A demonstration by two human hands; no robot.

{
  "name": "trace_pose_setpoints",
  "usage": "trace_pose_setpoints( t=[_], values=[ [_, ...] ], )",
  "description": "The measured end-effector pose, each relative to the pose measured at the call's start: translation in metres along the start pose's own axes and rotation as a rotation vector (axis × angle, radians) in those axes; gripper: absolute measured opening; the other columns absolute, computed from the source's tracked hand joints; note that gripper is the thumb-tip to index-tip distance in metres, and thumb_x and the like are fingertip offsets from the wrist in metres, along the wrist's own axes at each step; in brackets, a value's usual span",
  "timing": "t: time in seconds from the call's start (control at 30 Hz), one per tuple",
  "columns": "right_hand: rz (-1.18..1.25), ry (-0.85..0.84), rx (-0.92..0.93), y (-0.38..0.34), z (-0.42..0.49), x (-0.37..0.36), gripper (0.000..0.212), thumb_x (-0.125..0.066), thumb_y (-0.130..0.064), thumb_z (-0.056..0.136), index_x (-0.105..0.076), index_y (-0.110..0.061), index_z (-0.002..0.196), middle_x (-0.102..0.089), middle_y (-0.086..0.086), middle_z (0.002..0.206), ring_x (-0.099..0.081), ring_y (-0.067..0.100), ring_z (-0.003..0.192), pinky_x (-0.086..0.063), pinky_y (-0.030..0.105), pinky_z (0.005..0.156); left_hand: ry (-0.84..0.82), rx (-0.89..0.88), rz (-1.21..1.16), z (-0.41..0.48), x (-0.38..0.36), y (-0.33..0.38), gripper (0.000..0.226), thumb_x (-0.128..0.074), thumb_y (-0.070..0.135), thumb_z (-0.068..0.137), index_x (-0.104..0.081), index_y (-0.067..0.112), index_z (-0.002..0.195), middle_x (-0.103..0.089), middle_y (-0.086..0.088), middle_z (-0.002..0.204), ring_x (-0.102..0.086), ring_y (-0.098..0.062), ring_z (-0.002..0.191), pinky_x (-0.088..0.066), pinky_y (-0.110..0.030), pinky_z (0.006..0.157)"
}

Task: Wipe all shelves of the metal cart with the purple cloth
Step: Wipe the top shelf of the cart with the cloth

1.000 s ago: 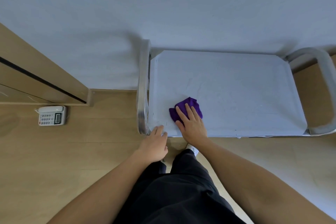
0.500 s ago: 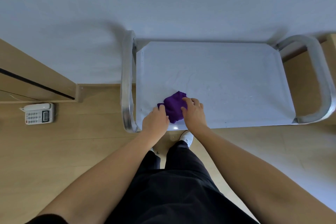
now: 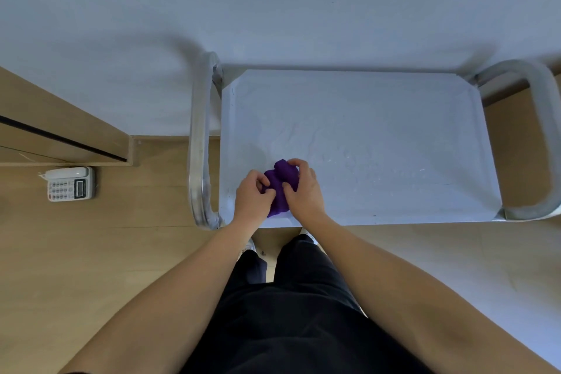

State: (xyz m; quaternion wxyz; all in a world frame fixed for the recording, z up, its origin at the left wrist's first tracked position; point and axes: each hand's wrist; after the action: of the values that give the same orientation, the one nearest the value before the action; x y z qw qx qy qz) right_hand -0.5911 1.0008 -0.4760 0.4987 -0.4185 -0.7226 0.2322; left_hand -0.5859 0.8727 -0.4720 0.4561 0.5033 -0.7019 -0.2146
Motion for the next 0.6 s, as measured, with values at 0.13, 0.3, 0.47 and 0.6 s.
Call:
trace_pose_setpoints(
  t=[0.13,0.3,0.47,0.6],
  values=[
    [-0.132,0.119,0.184,0.003,-0.002,0.008,0.042,-0.053,-0.008,0.091,-0.045,-0.03,0.126,-0.043,0.0,0.116,-0.054,0.02,0.101,-0.052,0.031,0.077,0.139,-0.146,0.092,0.001,0.008,0.006,0.021,-0.059,-0.001,0.077,-0.051,0.019,0.081,-0.052,-0.002,0.079,-0.05,-0.013,0.067,-0.041,-0.018,0.059],
    [-0.202,0.115,0.065,0.01,-0.009,0.001,0.042,-0.057,-0.004,0.089,-0.045,-0.017,0.127,-0.042,0.008,0.126,-0.049,0.028,0.113,-0.05,0.035,0.087,0.029,0.028,0.157,-0.007,0.002,-0.011,0.017,-0.058,0.004,0.087,-0.048,0.014,0.096,-0.052,-0.004,0.082,-0.051,-0.017,0.067,-0.041,-0.022,0.057],
    [-0.167,0.163,-0.127,0.009,-0.016,0.0,0.061,-0.062,-0.012,0.087,-0.032,-0.025,0.139,-0.037,0.011,0.135,-0.053,0.029,0.108,-0.052,0.037,0.084,0.067,0.098,0.093,-0.01,0.004,-0.021,0.035,-0.068,0.018,0.087,-0.04,0.015,0.108,-0.058,-0.006,0.099,-0.062,-0.02,0.084,-0.051,-0.028,0.067],
    [0.23,0.12,-0.387,0.0,-0.013,-0.002,0.077,-0.072,-0.02,0.08,-0.028,-0.017,0.143,-0.054,0.01,0.123,-0.061,0.014,0.086,-0.045,0.015,0.056,0.04,0.148,0.045,-0.007,0.001,-0.019,0.044,-0.072,0.024,0.084,-0.037,0.014,0.109,-0.057,-0.004,0.101,-0.059,-0.018,0.085,-0.042,-0.015,0.056]
  ],
)
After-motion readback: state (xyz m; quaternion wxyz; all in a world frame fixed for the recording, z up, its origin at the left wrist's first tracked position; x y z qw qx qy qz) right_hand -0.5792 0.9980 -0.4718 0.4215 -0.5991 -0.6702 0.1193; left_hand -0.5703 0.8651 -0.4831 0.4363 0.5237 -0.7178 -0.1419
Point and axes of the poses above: each hand's wrist, its own z-axis towards the middle knuckle, its own x-axis out of the back of the hand, y = z × x
